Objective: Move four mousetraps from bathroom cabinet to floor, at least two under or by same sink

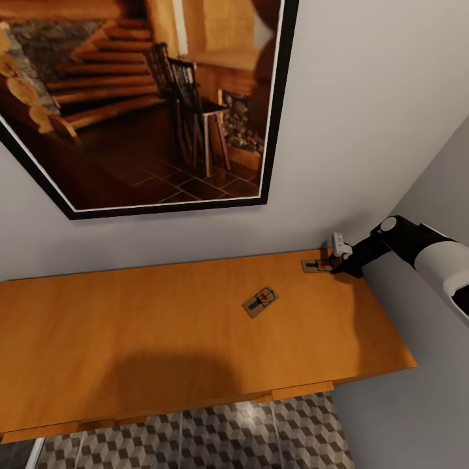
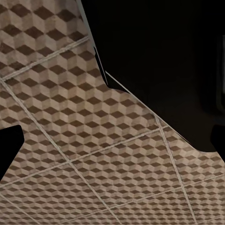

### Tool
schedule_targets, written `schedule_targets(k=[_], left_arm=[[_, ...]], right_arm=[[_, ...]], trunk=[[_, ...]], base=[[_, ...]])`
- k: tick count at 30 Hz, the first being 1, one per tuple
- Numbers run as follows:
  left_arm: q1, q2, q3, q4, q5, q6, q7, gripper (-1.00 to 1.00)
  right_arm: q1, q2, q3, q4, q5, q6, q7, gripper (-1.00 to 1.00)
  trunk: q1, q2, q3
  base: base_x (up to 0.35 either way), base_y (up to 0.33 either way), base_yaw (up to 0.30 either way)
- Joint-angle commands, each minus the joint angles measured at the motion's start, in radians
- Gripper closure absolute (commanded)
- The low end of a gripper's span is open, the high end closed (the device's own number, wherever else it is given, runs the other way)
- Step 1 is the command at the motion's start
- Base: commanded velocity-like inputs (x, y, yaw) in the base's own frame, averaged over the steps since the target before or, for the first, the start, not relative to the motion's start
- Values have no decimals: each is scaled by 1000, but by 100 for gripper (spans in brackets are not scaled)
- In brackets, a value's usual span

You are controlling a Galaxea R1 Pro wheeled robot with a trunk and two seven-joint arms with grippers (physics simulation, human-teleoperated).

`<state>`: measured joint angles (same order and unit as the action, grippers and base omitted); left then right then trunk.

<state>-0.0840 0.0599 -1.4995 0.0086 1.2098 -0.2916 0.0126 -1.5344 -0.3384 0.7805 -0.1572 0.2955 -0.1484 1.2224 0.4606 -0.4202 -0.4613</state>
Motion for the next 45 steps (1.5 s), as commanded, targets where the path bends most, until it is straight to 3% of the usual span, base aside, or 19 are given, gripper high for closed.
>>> schedule_targets(k=[1, 24, 31, 39, 45], left_arm=[[0, 0, -8, 1, 5, -3, 1, -100], [0, 0, -8, 1, 5, -3, 1, -100], [0, 0, -8, 1, 5, -3, 1, -100], [0, 0, -8, 1, 5, -3, 1, -100], [0, 0, -8, 1, 5, -3, 1, -100]], right_arm=[[10, 0, 3, -1, 11, -5, 0, 100], [10, 2, -2, -16, 11, -2, 11, 100], [9, 2, -3, -17, 10, 1, 46, 100], [10, 1, -2, -19, -52, 4, 65, 100], [10, 0, -3, -22, -70, 9, 82, 100]], trunk=[[1, -1, -2], [1, -1, -2], [1, -1, -2], [1, -1, -2], [1, -1, -2]], base=[[0, 0, 0], [0, 0, 0], [0, 0, 0], [0, 0, 0], [0, 0, 0]])
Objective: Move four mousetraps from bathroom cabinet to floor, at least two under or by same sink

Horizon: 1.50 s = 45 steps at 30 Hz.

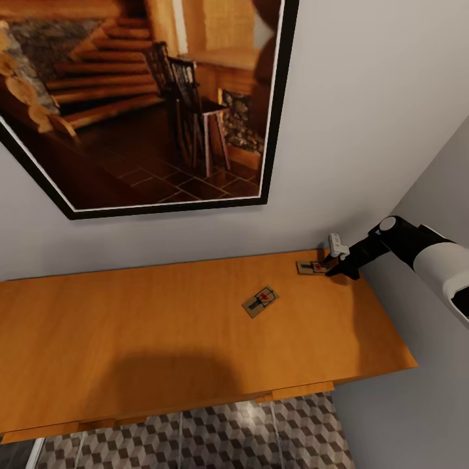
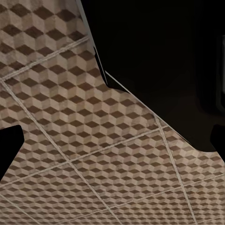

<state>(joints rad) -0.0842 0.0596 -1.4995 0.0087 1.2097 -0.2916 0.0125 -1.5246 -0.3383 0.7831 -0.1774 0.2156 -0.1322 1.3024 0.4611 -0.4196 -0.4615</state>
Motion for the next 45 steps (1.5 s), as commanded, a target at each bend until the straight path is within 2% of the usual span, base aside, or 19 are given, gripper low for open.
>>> schedule_targets(k=[1, 20, 37, 45], left_arm=[[0, 0, -8, 1, 5, -3, 1, -100], [0, -9, -8, 0, 5, -3, 1, -100], [0, -14, -8, 1, 5, -3, 1, -100], [0, -14, -8, 1, 5, -3, 1, -100]], right_arm=[[0, 0, -5, -2, 9, -5, 6, 100], [0, -5, -5, -88, 4, 55, 40, 100], [-1, -15, -7, -244, 4, 194, 70, 100], [-1, -18, -7, -278, 5, 216, 92, 100]], trunk=[[0, -1, -1], [0, -1, -1], [0, -1, -1], [0, -1, -1]], base=[[0, 0, 0], [0, 0, 0], [0, 0, 0], [0, 0, 0]])
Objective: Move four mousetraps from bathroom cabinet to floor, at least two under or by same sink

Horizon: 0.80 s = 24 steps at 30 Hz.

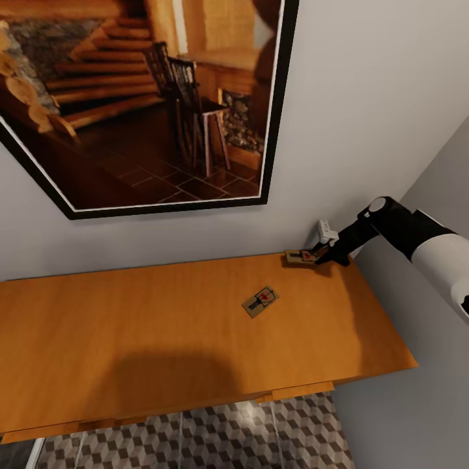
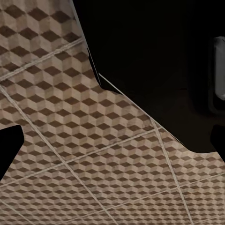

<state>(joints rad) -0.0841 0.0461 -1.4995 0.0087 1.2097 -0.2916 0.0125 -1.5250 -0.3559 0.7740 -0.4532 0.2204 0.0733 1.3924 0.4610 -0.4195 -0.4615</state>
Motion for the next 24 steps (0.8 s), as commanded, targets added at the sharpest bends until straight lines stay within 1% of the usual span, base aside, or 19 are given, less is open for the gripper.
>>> schedule_targets(k=[1, 5, 8, 24], left_arm=[[0, 0, -8, 1, 5, -3, 1, -100], [0, 0, -8, 1, 5, -3, 1, -100], [0, -1, -8, 1, 5, -4, 1, -100], [0, 0, -8, 1, 5, -4, 1, -100]], right_arm=[[-1, -2, 2, -4, 0, 10, 2, 100], [-1, -11, 2, -8, 0, 12, 4, 100], [-1, -14, 2, -11, 0, 12, 5, 100], [-1, -14, 2, -10, 0, 13, 4, 100]], trunk=[[0, -1, -1], [0, -1, -1], [0, -1, -1], [0, -1, -1]], base=[[0, 0, 0], [-7, 1, 0], [-125, 65, 0], [-253, 161, 0]])
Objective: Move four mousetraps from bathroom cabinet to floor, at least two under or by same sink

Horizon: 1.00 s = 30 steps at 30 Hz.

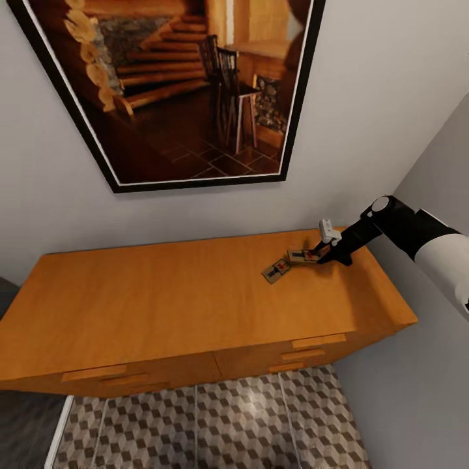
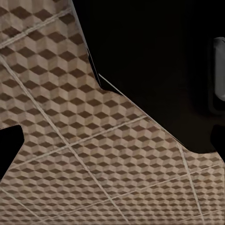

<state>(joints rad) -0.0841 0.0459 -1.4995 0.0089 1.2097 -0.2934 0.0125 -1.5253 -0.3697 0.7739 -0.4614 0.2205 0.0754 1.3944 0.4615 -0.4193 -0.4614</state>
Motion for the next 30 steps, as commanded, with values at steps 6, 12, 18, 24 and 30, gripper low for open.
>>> schedule_targets(k=[6, 12, 18, 24, 30], left_arm=[[0, 0, -8, 0, 5, -3, 1, -100], [0, 0, -8, 0, 5, -3, 1, -100], [0, 0, -8, 0, 5, -3, 1, -100], [0, 0, -8, 0, 5, -3, 1, -100], [0, 0, -8, 0, 5, -3, 1, -100]], right_arm=[[-1, 0, 2, -2, 0, 10, 2, 100], [-1, 0, 2, -1, 0, 10, 0, 100], [-1, 0, 2, 0, 0, 10, 0, 100], [-1, 0, 2, 0, 0, 10, -1, 100], [-1, 0, 3, 0, 0, 9, -1, 100]], trunk=[[0, -2, -1], [0, -2, -1], [0, -2, -1], [0, -2, -1], [0, -2, -1]], base=[[-266, 183, 0], [-269, 169, 0], [-296, 106, 0], [-317, 20, 0], [-324, 2, 0]])
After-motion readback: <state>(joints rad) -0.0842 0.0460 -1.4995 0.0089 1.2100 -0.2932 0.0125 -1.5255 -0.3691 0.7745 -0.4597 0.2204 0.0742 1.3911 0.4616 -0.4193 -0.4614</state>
